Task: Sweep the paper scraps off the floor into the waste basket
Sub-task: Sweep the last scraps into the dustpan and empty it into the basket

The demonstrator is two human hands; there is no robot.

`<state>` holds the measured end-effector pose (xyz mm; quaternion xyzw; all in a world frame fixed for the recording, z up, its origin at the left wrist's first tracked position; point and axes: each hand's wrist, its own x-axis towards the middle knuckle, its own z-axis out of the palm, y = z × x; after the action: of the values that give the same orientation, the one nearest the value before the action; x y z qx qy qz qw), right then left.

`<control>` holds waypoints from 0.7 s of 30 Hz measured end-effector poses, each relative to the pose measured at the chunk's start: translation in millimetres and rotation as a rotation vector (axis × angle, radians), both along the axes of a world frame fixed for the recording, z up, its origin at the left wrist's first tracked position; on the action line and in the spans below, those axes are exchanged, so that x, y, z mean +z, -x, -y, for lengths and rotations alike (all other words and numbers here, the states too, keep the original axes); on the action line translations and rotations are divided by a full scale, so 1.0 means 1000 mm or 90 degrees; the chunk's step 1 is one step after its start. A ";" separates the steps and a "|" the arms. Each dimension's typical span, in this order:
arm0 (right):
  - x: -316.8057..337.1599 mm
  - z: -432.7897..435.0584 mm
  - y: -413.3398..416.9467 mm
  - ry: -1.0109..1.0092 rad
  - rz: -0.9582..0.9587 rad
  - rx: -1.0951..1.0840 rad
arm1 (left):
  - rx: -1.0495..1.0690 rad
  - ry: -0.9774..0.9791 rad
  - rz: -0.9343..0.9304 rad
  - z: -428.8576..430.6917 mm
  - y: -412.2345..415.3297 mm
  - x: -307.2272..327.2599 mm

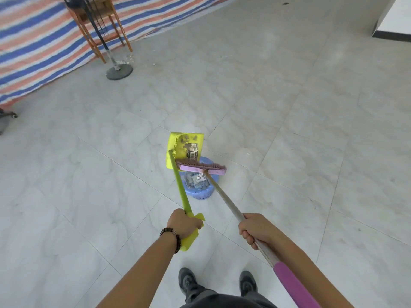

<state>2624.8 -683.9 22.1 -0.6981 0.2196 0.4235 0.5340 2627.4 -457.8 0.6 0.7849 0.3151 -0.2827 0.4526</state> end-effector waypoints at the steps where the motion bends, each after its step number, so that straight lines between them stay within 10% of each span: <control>1: 0.002 0.001 -0.001 0.004 0.009 0.009 | 0.041 0.036 0.010 0.001 -0.001 0.005; 21: 0.059 -0.037 -0.022 -0.269 -0.070 0.038 | 0.666 0.264 0.219 -0.023 0.096 0.052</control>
<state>2647.0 -646.6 81.5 -0.5526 0.1338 0.5129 0.6432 2531.2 -434.6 52.7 0.4547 0.5205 0.0535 0.7207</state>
